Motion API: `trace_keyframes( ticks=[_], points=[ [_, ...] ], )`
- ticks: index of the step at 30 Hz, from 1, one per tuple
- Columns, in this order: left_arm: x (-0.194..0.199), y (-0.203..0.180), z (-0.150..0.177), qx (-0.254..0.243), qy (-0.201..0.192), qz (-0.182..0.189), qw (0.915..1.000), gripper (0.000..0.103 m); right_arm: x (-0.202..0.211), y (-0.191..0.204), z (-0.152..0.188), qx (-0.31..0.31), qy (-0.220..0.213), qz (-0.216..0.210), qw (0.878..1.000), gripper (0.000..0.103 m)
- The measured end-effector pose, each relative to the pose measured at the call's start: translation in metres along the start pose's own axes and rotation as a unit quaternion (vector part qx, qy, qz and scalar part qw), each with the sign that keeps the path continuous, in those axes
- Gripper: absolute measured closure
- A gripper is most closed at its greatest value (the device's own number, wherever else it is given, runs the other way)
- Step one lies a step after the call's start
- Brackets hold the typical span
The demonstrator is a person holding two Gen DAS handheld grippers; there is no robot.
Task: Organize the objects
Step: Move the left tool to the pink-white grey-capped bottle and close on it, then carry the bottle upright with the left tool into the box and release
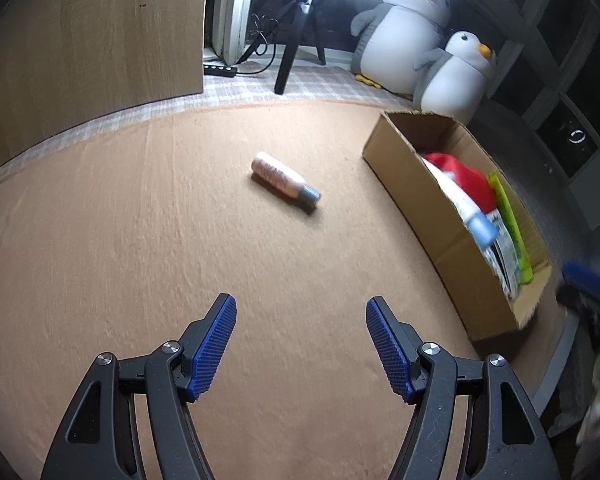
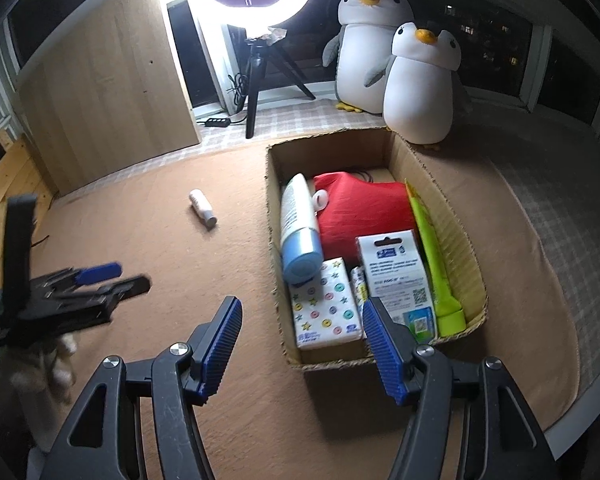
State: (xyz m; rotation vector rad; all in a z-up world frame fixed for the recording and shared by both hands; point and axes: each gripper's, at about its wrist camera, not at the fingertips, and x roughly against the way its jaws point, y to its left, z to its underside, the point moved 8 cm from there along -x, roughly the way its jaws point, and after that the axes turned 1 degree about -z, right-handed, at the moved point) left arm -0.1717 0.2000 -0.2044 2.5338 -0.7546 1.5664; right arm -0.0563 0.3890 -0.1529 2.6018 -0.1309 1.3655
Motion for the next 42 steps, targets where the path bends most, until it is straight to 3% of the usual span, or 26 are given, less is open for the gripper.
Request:
trace_keyframes(
  ticks=[8,18,25,42],
  points=[
    [-0.027,0.0,-0.04,0.018,-0.003,-0.016,0.9997,0.032,0.01,0.003,0.011,0.016,-0.001,0.007,1.0,0.044],
    [-0.072,0.011,-0.075,0.085,0.006,-0.026,0.996,0.033,0.02,-0.024,0.026,0.002,0.0,0.022,1.0,0.044],
    [-0.094,0.015,-0.092,0.095,0.014,-0.039,0.9946,0.036,0.021,-0.044,0.036,-0.011,0.009,0.029,0.999,0.044],
    [-0.12,0.01,-0.095,0.042,0.037,-0.097,0.9937,0.068,0.022,-0.076,0.04,-0.043,0.009,0.034,0.998,0.044]
  ],
)
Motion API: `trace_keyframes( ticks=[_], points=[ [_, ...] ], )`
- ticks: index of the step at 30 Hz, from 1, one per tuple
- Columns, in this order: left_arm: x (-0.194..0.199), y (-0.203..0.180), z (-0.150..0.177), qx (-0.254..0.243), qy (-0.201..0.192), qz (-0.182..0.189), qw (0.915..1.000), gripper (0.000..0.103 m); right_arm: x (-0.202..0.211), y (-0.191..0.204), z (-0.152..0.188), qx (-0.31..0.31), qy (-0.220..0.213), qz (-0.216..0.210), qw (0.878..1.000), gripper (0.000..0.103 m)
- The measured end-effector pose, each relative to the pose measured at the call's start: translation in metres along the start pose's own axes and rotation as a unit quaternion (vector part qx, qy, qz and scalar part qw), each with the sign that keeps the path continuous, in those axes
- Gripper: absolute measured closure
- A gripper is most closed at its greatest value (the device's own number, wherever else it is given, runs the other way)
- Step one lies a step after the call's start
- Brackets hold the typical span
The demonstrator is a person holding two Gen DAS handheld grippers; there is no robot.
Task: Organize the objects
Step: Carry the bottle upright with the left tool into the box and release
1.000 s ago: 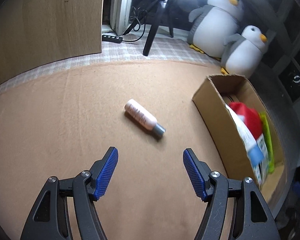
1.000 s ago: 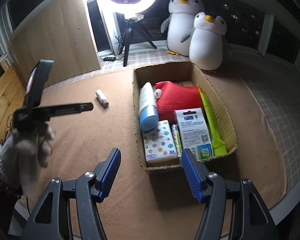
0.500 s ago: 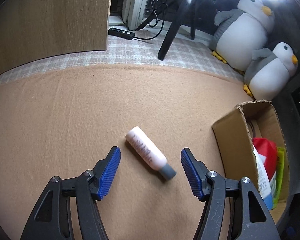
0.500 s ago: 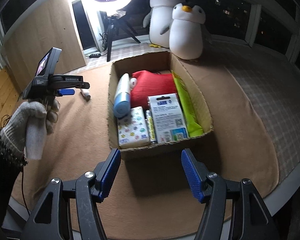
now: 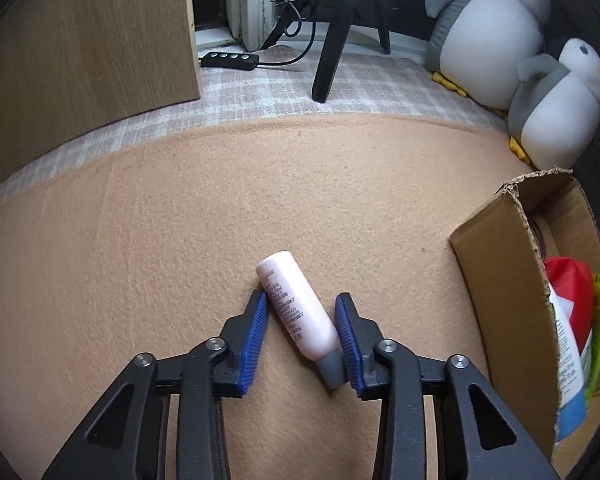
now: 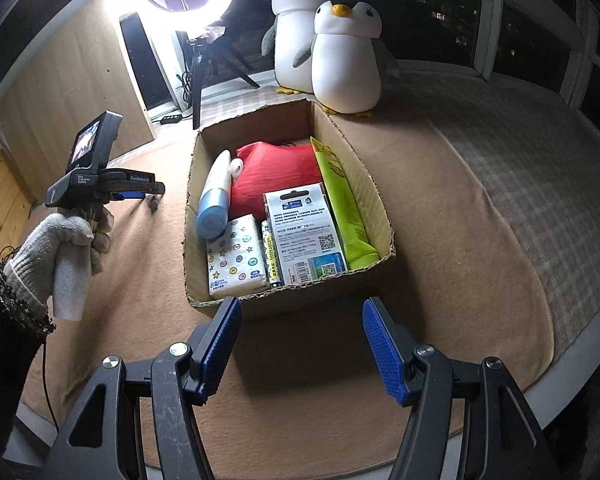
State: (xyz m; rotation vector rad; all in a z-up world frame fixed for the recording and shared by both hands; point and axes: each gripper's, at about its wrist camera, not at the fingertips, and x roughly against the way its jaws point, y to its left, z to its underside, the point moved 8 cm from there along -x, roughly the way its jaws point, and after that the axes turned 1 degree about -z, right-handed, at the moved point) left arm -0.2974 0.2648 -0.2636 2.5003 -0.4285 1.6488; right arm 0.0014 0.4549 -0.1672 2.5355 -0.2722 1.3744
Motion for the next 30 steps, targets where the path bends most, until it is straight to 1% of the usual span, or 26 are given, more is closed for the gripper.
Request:
trace_keyframes(
  ticks=[2,3,12,16,20,24,28,30],
  points=[
    [0.001,-0.001,0.0,-0.013,-0.002,0.0,0.9999,0.079,0.0,-0.002,0.001,-0.003,0.001,0.0,1.0,0.044],
    [0.001,-0.001,0.0,-0.015,-0.002,0.001,0.9999,0.081,0.0,-0.003,0.001,-0.004,0.002,-0.001,1.0,0.044],
    [0.008,0.0,0.007,-0.021,-0.006,0.024,0.9995,0.081,-0.001,-0.001,0.0,-0.002,0.0,-0.003,1.0,0.044],
    [0.022,-0.006,0.011,-0.023,-0.014,0.04,0.9988,0.081,-0.002,0.001,-0.002,0.0,-0.003,-0.003,1.0,0.044],
    [0.046,-0.023,0.009,-0.041,-0.029,0.06,0.997,0.081,0.0,0.002,-0.002,-0.003,-0.006,-0.005,1.0,0.044],
    [0.074,-0.049,0.001,-0.059,-0.048,0.087,0.9933,0.081,0.0,0.003,0.0,-0.001,-0.006,-0.003,1.0,0.044],
    [0.089,-0.08,-0.01,-0.08,-0.061,0.11,0.9889,0.081,-0.002,0.003,0.003,-0.002,-0.004,-0.003,1.0,0.044],
    [0.092,-0.094,-0.014,-0.082,-0.063,0.115,0.988,0.081,-0.002,0.003,0.005,-0.002,-0.002,-0.002,1.0,0.044]
  ],
)
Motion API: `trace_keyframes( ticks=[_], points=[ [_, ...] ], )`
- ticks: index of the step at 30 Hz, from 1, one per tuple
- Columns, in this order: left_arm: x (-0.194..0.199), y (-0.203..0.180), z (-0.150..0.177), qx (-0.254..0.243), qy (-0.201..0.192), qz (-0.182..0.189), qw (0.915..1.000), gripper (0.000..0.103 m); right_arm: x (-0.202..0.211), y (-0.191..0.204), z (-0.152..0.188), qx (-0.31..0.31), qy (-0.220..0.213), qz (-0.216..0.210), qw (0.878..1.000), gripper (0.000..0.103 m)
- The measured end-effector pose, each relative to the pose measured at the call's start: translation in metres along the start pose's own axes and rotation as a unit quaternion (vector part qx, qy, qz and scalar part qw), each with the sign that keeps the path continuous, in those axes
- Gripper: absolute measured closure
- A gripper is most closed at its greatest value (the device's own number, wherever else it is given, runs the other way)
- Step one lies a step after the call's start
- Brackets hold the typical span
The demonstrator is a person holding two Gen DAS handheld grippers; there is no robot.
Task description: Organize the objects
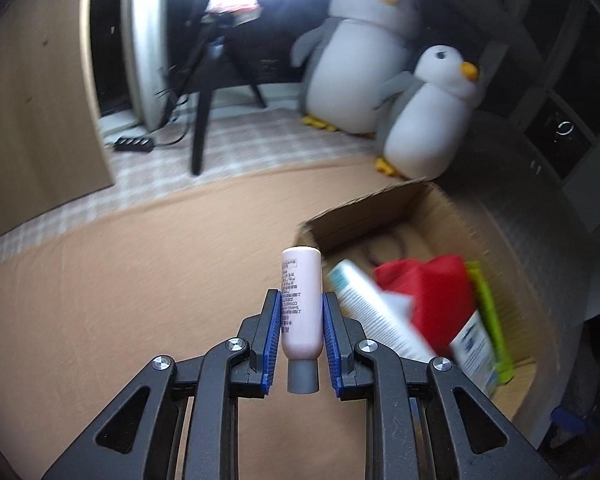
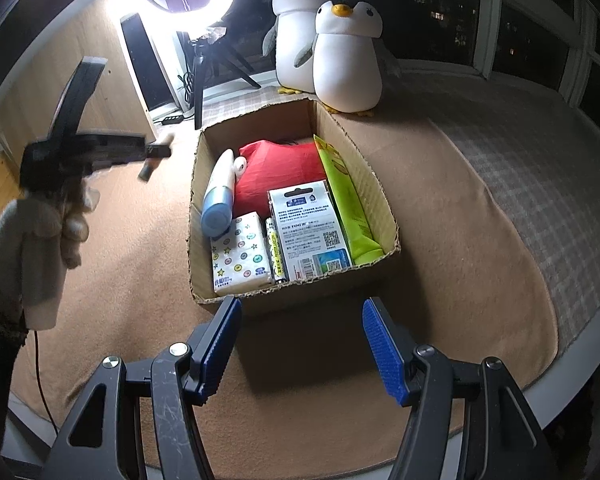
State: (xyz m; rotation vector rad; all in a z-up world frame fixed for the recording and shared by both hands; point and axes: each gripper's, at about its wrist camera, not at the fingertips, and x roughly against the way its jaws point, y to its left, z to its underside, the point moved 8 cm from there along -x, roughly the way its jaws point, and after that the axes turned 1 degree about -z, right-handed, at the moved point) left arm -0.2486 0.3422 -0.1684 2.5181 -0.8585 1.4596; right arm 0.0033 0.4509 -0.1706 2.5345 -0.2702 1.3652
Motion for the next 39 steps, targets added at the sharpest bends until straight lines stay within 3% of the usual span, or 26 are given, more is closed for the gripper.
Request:
trace_keyframes(
  ticks=[5,15,16,17,19,29,39],
  points=[
    [-0.014,-0.033,-0.014,-0.004,0.002,0.022,0.9998,0.081,0.003,-0.005,0.005,-0.003,0.002,0.004,1.0,0.044],
    [-0.036,-0.078,-0.013,-0.015,0.01,0.046,0.9988,0.081,0.001,-0.023,0.017,-0.015,0.014,0.013,1.0,0.044],
    [-0.037,-0.08,-0.014,-0.012,0.008,0.046,0.9989,0.073,0.001,-0.024,0.017,-0.014,0.015,0.013,1.0,0.044],
    [-0.038,-0.08,-0.014,-0.007,0.01,0.042,0.999,0.047,0.001,-0.025,0.019,-0.014,0.016,0.013,1.0,0.044],
    [-0.036,-0.081,-0.017,-0.004,0.001,0.044,0.999,0.03,0.001,-0.027,0.02,-0.014,0.017,0.013,1.0,0.044],
    [-0.027,-0.074,-0.014,-0.009,0.0,0.033,0.9994,0.03,0.0,-0.026,0.017,-0.01,0.016,0.011,1.0,0.044],
    [0.003,-0.04,0.008,-0.01,0.002,0.013,0.9999,0.03,0.002,-0.003,0.013,0.002,0.013,0.002,1.0,0.044]
  ],
)
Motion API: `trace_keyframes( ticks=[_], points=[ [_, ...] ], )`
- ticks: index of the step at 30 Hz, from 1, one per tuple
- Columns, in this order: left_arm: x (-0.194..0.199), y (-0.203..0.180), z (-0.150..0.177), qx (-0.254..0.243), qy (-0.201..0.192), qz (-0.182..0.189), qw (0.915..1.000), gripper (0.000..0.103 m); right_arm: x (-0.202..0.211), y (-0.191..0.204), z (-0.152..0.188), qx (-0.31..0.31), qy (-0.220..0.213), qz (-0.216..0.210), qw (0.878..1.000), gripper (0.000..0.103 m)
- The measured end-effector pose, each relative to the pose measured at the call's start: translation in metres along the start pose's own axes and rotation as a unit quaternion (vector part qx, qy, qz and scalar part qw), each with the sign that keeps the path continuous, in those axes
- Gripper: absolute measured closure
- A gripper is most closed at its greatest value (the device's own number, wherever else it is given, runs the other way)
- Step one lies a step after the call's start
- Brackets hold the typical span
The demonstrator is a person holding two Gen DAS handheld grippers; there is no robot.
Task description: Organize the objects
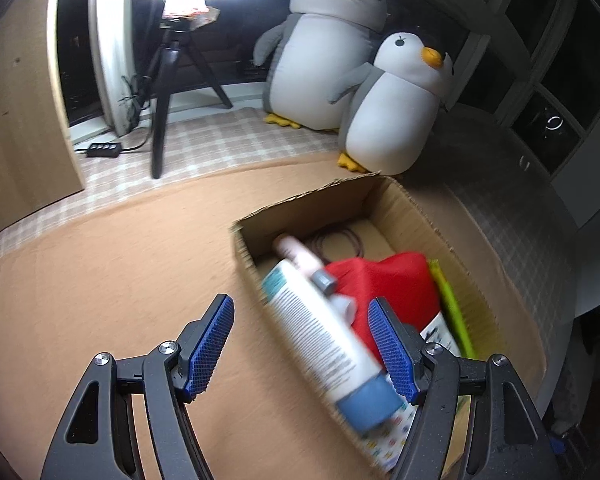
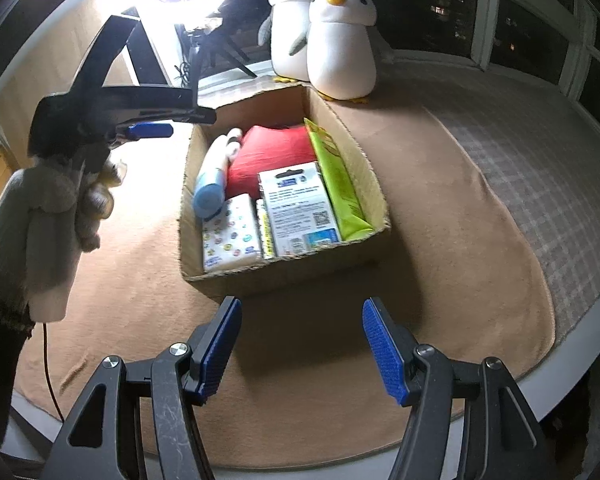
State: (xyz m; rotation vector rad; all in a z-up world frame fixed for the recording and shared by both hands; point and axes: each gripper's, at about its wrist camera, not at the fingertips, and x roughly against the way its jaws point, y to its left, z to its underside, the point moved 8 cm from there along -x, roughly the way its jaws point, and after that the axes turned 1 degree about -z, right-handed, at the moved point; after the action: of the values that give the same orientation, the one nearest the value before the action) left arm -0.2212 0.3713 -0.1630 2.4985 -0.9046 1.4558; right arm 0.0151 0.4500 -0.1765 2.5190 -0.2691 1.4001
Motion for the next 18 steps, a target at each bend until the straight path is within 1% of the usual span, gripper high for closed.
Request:
trace_keyframes(
  ticks=[8,13,15,17,18],
  points=[
    [0.045,0.038,0.026,0.011,-0.012,-0.014,0.9998,0.03,0.001,0.035,-0.007,0.016,-0.005,-0.011,1.0,0.044],
    [0.085,0.068,0.045,0.019,-0.029,-0.024,0.9991,0.029,0.004,0.068,-0.014,0.036,-0.012,-0.022,0.999,0.044],
    [0.102,0.08,0.054,0.023,-0.038,-0.03,0.9986,0.027,0.005,0.081,-0.016,0.043,-0.015,-0.027,0.999,0.044],
    [0.118,0.092,0.063,0.027,-0.049,-0.04,0.9977,0.023,0.007,0.096,-0.018,0.053,-0.02,-0.033,0.998,0.044],
    [0.127,0.1,0.07,0.03,-0.052,-0.046,0.9971,0.023,0.008,0.105,-0.019,0.059,-0.023,-0.036,0.997,0.044]
  ],
)
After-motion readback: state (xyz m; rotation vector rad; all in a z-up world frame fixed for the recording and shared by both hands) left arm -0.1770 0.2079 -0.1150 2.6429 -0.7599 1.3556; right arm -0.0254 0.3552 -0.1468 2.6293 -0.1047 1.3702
